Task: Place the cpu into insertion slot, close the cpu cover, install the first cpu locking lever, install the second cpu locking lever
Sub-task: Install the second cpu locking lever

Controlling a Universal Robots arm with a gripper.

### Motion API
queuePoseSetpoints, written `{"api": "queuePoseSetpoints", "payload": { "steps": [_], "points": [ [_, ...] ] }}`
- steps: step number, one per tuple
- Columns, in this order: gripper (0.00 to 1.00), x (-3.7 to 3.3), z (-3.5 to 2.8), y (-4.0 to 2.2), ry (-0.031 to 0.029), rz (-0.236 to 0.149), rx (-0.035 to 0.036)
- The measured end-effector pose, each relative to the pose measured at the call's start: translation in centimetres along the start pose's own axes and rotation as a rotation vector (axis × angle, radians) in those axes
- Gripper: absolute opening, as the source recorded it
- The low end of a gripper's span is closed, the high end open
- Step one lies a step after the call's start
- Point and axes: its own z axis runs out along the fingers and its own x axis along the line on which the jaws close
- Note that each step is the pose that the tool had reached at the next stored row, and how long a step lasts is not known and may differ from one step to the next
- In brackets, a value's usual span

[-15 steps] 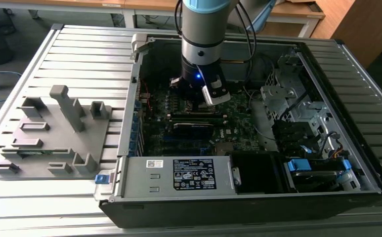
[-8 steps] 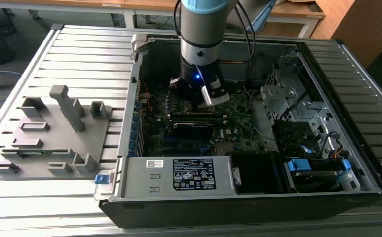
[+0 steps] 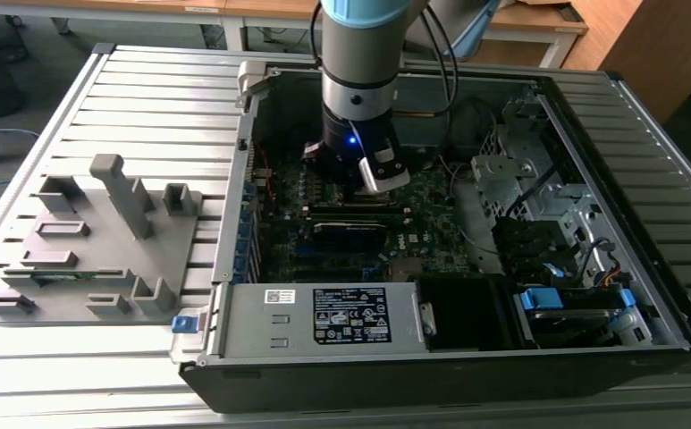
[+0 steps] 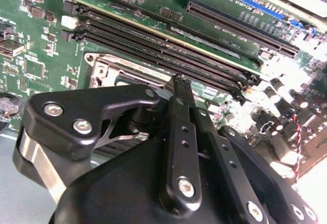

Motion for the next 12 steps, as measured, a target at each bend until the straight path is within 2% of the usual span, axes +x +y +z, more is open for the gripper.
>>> {"api": "queuePoseSetpoints", "payload": {
  "steps": [5, 12],
  "points": [
    [0.11, 0.2, 0.08, -0.09, 0.0, 0.0, -0.0001],
    [0.11, 0.55, 0.56, -0.18, 0.0001, 0.0, 0.0001]
  ]
}}
